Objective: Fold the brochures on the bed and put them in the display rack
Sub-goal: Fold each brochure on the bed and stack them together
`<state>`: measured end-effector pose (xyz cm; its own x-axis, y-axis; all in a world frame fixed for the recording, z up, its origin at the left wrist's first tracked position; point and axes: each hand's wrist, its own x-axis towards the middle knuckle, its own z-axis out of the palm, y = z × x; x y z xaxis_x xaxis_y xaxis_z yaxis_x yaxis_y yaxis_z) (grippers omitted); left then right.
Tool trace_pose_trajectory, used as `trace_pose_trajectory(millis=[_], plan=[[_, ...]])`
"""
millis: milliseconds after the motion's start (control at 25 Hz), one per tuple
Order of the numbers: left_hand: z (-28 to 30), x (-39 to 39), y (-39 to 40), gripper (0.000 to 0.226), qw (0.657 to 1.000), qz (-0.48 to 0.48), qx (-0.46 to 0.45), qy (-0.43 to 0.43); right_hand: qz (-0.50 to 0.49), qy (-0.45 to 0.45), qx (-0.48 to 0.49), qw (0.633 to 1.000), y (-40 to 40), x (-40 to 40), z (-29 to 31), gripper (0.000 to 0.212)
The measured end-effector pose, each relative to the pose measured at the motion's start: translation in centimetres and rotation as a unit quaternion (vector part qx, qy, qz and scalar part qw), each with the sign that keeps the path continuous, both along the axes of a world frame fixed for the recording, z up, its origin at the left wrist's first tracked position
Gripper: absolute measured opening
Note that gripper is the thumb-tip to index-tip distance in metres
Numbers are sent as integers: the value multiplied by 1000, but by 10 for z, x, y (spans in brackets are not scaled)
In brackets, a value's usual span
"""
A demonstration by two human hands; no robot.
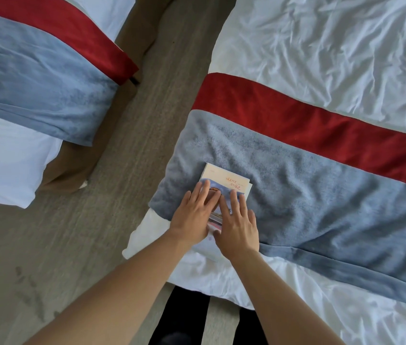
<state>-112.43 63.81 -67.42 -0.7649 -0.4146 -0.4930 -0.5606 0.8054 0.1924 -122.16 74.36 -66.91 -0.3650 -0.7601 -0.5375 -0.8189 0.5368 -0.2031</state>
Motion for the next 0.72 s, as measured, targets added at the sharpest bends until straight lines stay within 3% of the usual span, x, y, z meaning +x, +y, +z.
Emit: trace_pose_trajectory(millis=[440,520,640,720], plan=[[-12,-16,0,90,993,2,7,-119,21,-3,65,998,-11,-7,-23,92],[-8,-14,-2,88,995,-8,4,-101,14,3,39,999,-9,-5,-18,87],[-3,0,1,76,997,-54,-41,-31,1,41,-77,996,-6,-16,-11,71],[-4,13,14,69,996,-84,-31,-9,49,54,-96,993,-9,-32,-14,68]])
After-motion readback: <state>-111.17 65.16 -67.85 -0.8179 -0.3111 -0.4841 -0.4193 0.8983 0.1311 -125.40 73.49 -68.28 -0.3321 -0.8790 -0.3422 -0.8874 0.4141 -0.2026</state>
